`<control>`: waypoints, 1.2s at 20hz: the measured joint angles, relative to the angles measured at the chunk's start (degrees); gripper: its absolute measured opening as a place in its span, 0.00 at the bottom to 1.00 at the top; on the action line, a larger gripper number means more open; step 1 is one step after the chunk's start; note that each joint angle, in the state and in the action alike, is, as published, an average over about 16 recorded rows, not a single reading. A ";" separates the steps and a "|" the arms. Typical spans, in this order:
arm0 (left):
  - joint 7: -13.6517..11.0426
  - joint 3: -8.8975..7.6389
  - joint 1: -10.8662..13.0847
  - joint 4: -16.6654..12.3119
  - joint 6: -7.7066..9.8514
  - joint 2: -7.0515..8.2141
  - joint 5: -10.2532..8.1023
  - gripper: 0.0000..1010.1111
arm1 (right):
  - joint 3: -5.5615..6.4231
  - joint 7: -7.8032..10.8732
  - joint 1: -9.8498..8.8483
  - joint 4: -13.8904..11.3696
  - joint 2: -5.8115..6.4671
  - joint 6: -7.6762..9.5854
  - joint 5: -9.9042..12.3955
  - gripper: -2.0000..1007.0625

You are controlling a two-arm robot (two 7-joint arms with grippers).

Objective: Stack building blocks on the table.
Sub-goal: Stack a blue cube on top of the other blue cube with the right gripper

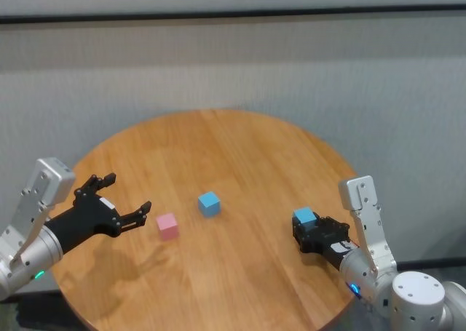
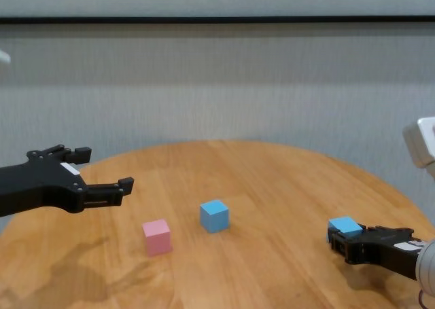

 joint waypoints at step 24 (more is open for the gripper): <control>0.00 0.00 0.00 0.00 0.00 0.00 0.00 0.99 | -3.59 15.09 10.05 9.44 -0.95 -11.52 -5.05 0.37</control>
